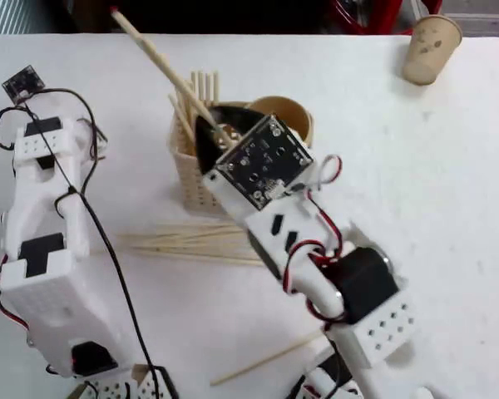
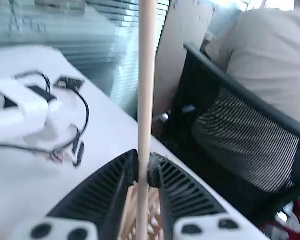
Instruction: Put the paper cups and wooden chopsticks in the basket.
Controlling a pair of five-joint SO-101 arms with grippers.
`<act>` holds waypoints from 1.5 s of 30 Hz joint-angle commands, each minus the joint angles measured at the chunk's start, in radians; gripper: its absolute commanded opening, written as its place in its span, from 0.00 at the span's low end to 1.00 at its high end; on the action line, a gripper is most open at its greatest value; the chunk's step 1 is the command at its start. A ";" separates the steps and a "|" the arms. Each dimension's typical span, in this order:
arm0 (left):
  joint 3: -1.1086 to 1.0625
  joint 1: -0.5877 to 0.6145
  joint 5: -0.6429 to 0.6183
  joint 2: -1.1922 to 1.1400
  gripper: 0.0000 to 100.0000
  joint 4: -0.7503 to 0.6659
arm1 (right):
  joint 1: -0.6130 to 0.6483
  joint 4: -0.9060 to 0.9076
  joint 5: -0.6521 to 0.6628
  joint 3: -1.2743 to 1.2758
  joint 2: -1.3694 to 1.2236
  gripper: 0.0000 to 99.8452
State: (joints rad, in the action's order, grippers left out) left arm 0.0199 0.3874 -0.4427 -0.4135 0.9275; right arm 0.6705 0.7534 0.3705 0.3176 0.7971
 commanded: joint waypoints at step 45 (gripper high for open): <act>0.017 0.022 -0.005 0.007 0.17 -0.021 | -0.021 0.245 0.072 0.152 -0.028 0.10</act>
State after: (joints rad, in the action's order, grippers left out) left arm 0.0199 0.3982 -0.4427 -0.4135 0.9244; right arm 0.6122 0.7165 0.2877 0.5524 0.7695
